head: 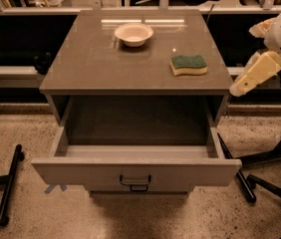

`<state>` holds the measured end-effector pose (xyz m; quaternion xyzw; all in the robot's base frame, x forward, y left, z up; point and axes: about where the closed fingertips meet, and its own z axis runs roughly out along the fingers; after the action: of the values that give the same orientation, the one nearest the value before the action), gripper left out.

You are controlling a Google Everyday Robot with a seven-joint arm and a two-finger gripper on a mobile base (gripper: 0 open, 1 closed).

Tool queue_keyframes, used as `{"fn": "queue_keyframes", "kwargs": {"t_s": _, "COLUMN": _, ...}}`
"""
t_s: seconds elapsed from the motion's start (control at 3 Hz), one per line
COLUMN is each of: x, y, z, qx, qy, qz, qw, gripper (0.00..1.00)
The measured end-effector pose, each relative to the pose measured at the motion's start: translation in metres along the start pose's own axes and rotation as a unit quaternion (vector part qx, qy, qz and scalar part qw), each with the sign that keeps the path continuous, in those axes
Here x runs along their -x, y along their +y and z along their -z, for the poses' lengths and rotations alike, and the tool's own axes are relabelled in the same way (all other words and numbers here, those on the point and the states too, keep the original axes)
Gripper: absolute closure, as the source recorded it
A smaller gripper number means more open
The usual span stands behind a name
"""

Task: Place sponge into top drawer

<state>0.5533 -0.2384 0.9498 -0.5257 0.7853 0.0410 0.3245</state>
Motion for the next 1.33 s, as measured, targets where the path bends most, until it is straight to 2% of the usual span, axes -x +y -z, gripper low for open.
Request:
{"fn": "queue_keyframes", "kwargs": {"t_s": 0.33, "x": 0.018, "y": -0.059, "z": -0.051, "qx": 0.014, "qy": -0.087, "qz": -0.026, "qw": 0.9958, "gripper": 0.00}}
{"fn": "queue_keyframes", "kwargs": {"t_s": 0.67, "x": 0.037, "y": -0.088, "z": -0.083, "qx": 0.024, "qy": -0.110, "qz": -0.033, "qw": 0.9931, "gripper": 0.00}}
{"fn": "queue_keyframes", "kwargs": {"t_s": 1.0, "x": 0.047, "y": -0.107, "z": -0.114, "qx": 0.030, "qy": -0.100, "qz": -0.046, "qw": 0.9934, "gripper": 0.00}}
{"fn": "queue_keyframes", "kwargs": {"t_s": 1.33, "x": 0.040, "y": -0.115, "z": -0.150, "qx": 0.048, "qy": -0.086, "qz": -0.080, "qw": 0.9919, "gripper": 0.00}}
